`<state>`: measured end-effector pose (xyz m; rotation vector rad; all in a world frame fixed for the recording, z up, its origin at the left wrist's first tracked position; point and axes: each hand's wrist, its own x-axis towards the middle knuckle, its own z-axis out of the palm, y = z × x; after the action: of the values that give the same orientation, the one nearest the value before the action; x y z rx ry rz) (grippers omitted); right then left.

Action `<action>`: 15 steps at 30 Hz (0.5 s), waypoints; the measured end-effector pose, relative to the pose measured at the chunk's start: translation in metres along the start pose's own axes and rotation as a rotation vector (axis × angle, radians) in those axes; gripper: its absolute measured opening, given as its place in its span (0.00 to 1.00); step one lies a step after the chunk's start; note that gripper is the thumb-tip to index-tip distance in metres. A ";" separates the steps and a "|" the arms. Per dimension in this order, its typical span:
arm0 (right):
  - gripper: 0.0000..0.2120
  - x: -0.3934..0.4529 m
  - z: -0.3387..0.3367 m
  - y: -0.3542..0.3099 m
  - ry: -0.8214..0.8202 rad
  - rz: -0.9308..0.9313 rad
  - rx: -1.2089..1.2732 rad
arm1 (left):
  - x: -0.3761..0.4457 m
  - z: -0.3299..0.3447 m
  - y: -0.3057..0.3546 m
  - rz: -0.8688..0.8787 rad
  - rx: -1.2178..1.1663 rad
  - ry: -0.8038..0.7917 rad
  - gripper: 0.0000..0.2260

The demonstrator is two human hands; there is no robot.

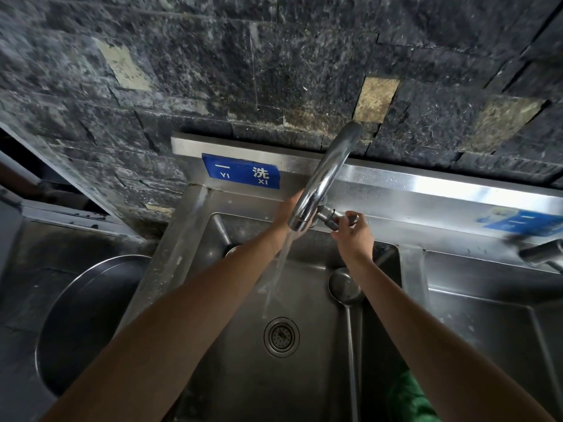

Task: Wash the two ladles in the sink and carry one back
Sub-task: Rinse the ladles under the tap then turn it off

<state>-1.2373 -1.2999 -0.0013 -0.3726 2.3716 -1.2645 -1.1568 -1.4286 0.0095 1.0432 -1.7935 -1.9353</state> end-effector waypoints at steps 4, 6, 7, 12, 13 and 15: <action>0.22 -0.028 0.006 0.016 -0.007 0.132 0.158 | -0.036 -0.005 -0.001 -0.076 -0.003 0.005 0.10; 0.14 -0.045 0.021 0.028 -0.001 0.191 0.203 | -0.051 -0.011 -0.010 -0.194 -0.055 0.018 0.04; 0.08 -0.054 0.029 0.031 -0.017 0.225 0.228 | -0.061 -0.014 -0.013 -0.250 -0.066 0.012 0.03; 0.10 -0.092 0.070 0.042 -0.342 0.375 0.352 | -0.110 -0.030 -0.044 -0.440 -0.067 -0.049 0.12; 0.11 -0.097 0.076 0.045 -0.366 0.364 0.317 | -0.118 -0.034 -0.051 -0.452 -0.072 -0.034 0.12; 0.12 -0.107 0.090 0.054 -0.404 0.339 0.204 | -0.133 -0.051 -0.070 -0.464 -0.042 -0.023 0.12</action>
<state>-1.1018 -1.2901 -0.0648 -0.1365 1.8535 -1.1330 -1.0131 -1.3662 -0.0145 1.5344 -1.6160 -2.2346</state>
